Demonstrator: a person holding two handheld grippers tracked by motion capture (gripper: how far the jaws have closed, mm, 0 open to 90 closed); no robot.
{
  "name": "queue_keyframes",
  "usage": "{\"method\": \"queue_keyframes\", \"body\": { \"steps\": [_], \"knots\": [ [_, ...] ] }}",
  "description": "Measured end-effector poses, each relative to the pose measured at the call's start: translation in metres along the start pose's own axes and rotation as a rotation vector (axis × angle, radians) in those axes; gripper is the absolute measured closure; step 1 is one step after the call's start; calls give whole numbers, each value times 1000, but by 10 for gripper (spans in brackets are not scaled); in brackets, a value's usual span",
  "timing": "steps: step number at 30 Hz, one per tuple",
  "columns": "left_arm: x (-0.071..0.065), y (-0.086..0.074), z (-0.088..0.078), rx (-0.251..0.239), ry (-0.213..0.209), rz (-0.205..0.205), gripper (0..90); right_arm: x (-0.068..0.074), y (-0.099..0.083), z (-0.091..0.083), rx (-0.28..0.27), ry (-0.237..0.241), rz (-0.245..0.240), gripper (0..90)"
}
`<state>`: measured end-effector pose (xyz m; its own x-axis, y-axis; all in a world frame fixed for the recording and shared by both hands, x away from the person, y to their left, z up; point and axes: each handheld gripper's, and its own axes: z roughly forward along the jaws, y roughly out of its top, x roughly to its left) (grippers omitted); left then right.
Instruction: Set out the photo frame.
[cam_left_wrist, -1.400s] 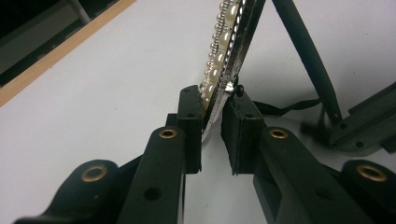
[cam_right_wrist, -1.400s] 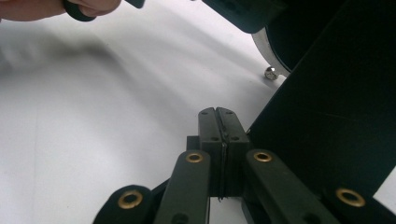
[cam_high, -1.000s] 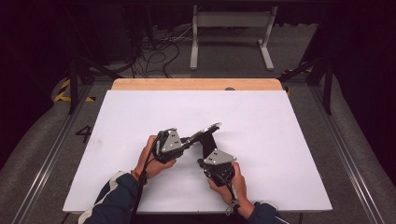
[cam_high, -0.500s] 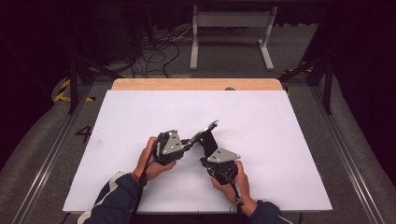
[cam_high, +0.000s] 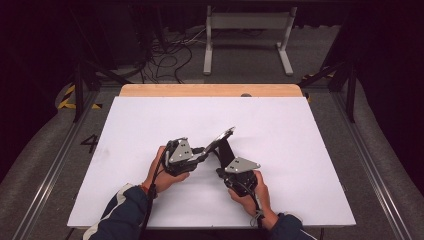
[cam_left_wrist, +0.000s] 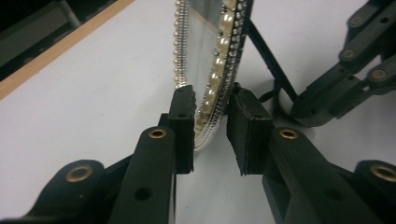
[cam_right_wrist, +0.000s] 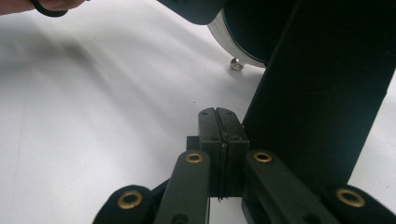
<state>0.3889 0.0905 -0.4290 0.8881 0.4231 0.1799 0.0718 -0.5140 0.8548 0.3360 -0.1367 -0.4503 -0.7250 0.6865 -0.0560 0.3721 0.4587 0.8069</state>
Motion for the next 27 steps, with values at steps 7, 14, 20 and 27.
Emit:
{"method": "queue_keyframes", "body": {
  "steps": [7,14,20,27],
  "knots": [
    [-3,3,0,12,7,42,748,-4,-1,-1,5,8,13,900],
    [-8,5,-1,28,1,62,749,-11,-1,-5,0,4,28,900],
    [-11,7,-1,32,-3,55,748,-15,-2,-7,1,10,34,900],
    [-14,8,0,33,-8,46,745,-19,-3,-9,7,2,34,900]
  ]
}}
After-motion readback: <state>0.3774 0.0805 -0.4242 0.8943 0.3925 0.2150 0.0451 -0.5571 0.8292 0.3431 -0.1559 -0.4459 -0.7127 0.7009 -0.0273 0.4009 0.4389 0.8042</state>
